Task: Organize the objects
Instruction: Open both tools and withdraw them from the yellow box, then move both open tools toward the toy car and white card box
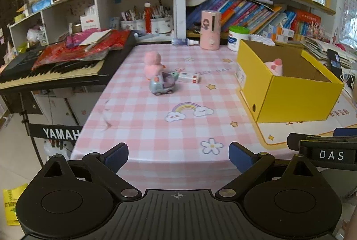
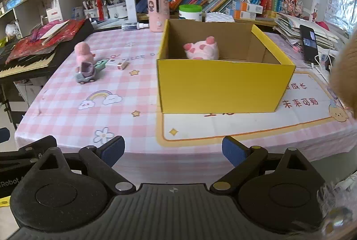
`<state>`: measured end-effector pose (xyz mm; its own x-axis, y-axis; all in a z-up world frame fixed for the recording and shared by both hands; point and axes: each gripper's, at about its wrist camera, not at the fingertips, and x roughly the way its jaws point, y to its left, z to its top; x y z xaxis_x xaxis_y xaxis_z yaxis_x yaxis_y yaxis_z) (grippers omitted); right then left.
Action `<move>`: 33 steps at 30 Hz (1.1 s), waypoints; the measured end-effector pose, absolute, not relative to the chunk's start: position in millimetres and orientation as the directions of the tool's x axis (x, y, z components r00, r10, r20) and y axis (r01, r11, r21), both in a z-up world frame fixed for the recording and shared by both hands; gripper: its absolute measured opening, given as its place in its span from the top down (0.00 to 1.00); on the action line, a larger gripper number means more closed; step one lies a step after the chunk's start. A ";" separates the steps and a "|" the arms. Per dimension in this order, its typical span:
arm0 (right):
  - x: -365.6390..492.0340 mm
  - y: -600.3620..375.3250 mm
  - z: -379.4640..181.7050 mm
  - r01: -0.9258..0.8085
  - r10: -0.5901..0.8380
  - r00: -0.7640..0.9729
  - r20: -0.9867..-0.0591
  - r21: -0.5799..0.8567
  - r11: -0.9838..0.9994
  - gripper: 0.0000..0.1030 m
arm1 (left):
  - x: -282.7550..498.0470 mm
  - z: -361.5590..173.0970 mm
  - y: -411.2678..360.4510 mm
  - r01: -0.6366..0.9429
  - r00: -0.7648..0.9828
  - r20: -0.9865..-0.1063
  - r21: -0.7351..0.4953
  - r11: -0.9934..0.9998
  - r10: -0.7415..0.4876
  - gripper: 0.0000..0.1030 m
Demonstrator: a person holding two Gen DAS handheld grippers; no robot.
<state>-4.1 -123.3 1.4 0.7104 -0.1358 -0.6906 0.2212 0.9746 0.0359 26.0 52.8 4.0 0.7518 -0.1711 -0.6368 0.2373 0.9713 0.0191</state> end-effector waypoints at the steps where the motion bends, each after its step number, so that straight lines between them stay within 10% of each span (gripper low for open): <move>1: -4.3 -120.0 1.9 0.219 -0.134 0.712 -0.690 0.037 0.975 0.08 | 25.1 4.9 56.3 0.235 0.756 -0.633 0.020 0.972 -0.170 0.05; 33: 92.3 -86.2 11.4 0.033 -0.014 0.797 -0.604 0.020 0.999 0.26 | 116.0 -2.0 64.2 0.152 0.776 -0.623 0.027 0.988 -0.102 0.04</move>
